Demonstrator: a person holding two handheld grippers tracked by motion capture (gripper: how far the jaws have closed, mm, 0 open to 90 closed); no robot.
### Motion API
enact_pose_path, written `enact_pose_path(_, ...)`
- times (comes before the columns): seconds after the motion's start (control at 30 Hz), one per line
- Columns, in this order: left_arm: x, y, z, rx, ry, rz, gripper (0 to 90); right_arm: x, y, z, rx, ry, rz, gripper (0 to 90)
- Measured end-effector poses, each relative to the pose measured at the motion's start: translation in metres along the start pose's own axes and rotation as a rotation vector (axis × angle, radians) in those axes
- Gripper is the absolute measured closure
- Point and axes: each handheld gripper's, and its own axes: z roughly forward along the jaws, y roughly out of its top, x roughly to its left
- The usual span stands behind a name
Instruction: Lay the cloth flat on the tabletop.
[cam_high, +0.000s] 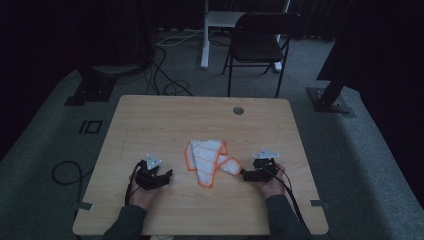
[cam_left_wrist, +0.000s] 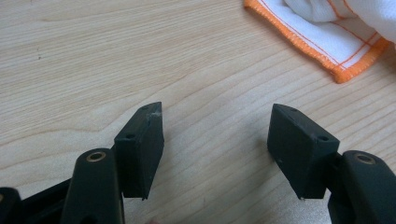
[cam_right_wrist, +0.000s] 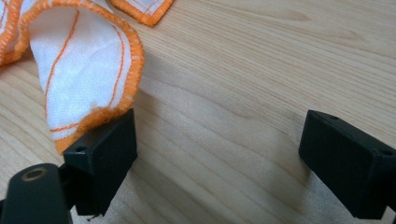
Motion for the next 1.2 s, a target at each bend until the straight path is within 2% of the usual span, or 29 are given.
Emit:
enact_pose_path(0.17,0.0,0.0,0.0,0.0,0.002,-0.001,36.6,0.0,-0.001,-0.001,-0.002,-0.006,0.005,15.5)
enact_pose_path(0.2,-0.001,0.0,0.0,0.0,0.001,-0.001,36.6,0.001,0.0,-0.003,0.004,-0.01,0.011,20.6)
enact_pose_path(0.23,-0.001,0.0,0.0,0.0,0.001,-0.001,36.7,0.001,0.0,-0.003,0.004,-0.01,0.011,20.6)
enact_pose_path(0.27,-0.001,0.0,0.0,0.0,0.002,0.0,36.7,0.002,0.0,-0.006,0.014,-0.015,0.014,26.0)
enact_pose_path(0.3,-0.001,0.0,0.0,0.0,0.002,0.0,36.7,0.002,0.0,-0.006,0.014,-0.015,0.014,26.0)
enact_pose_path(0.33,-0.002,0.0,0.0,-0.001,0.003,-0.002,36.7,0.003,0.0,-0.008,0.02,-0.02,0.017,32.9)
enact_pose_path(0.6,-0.002,0.0,0.0,-0.002,0.003,-0.002,37.2,0.004,0.002,-0.017,-0.006,-0.056,-0.016,39.8)
enact_pose_path(0.73,-0.002,0.0,0.0,-0.002,0.003,-0.003,37.3,0.003,0.001,-0.023,-0.029,-0.069,-0.013,42.2)
enact_pose_path(1.0,-0.002,0.0,-0.001,-0.002,0.004,-0.005,38.4,0.004,0.001,-0.033,-0.069,-0.043,-0.013,48.2)
enact_pose_path(1.2,-0.001,-0.001,-0.001,-0.003,0.005,-0.006,39.2,0.007,0.001,-0.035,-0.075,-0.019,-0.02,50.2)
